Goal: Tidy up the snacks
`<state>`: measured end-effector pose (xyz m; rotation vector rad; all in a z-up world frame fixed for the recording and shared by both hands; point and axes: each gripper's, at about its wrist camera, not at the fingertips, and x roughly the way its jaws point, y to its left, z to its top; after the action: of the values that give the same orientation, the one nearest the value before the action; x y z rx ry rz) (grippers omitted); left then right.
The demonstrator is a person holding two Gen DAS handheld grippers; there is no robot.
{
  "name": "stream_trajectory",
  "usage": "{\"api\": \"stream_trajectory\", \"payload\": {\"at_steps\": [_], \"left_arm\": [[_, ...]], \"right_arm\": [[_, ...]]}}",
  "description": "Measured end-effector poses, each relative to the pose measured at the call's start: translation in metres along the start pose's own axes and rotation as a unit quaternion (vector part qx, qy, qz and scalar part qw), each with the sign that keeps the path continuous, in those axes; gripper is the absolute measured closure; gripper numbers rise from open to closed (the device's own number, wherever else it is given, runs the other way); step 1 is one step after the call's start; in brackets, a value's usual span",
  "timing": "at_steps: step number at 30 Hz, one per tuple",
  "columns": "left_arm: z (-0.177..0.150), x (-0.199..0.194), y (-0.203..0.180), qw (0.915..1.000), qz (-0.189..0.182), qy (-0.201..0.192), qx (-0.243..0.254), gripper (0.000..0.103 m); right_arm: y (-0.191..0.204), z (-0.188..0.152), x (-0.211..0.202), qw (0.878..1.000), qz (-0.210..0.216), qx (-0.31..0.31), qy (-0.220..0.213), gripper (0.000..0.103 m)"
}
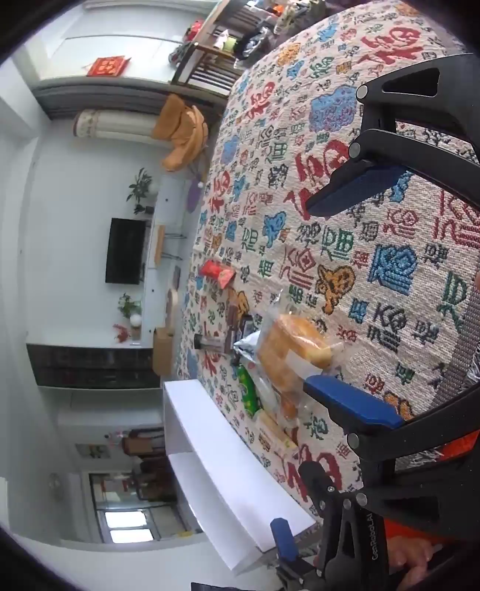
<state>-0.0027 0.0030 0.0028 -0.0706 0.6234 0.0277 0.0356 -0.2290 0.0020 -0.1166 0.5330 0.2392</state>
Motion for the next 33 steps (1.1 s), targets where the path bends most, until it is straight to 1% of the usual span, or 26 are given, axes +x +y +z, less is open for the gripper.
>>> {"api": "stream_trajectory", "payload": {"at_steps": [1,3,4,5,6,9,13,16,18,33], "left_arm": [[0.000,-0.002,0.002,1.0000,-0.001,-0.002,0.000,0.000],[-0.004,0.001,0.003,1.0000,0.005,0.007,0.004,0.000],[0.000,0.012,0.000,0.9996,0.008,0.025,0.008,0.000],[-0.003,0.017,-0.003,0.9996,0.009,0.027,0.008,0.000],[-0.007,0.016,0.000,0.9997,0.009,0.020,0.005,0.000],[-0.004,0.013,-0.003,0.9996,0.016,0.022,0.011,0.000],[-0.005,0.015,-0.005,0.9993,0.021,0.027,0.015,0.000],[-0.005,0.016,-0.005,0.9993,0.021,0.028,0.014,0.000],[-0.006,0.016,-0.005,0.9993,0.021,0.029,0.014,0.000],[-0.007,0.016,-0.003,0.9992,0.017,0.036,0.008,0.000]], "right_arm": [[0.000,0.000,0.001,1.000,0.001,0.004,0.003,0.013],[0.000,0.000,0.003,1.000,0.002,0.010,0.010,0.013],[0.000,-0.001,0.004,1.000,0.003,0.011,0.013,0.013],[0.002,-0.002,0.004,1.000,0.008,0.001,0.009,0.013],[0.003,-0.002,0.004,1.000,0.009,0.000,0.010,0.013],[0.006,-0.002,0.004,1.000,0.010,-0.002,0.011,0.013],[-0.001,-0.002,0.005,1.000,0.013,0.001,0.011,0.013],[-0.002,-0.002,0.006,1.000,0.013,0.002,0.014,0.013],[0.007,-0.003,0.007,1.000,0.011,-0.004,0.015,0.013],[0.009,-0.003,0.005,1.000,0.013,-0.006,0.013,0.013]]}}
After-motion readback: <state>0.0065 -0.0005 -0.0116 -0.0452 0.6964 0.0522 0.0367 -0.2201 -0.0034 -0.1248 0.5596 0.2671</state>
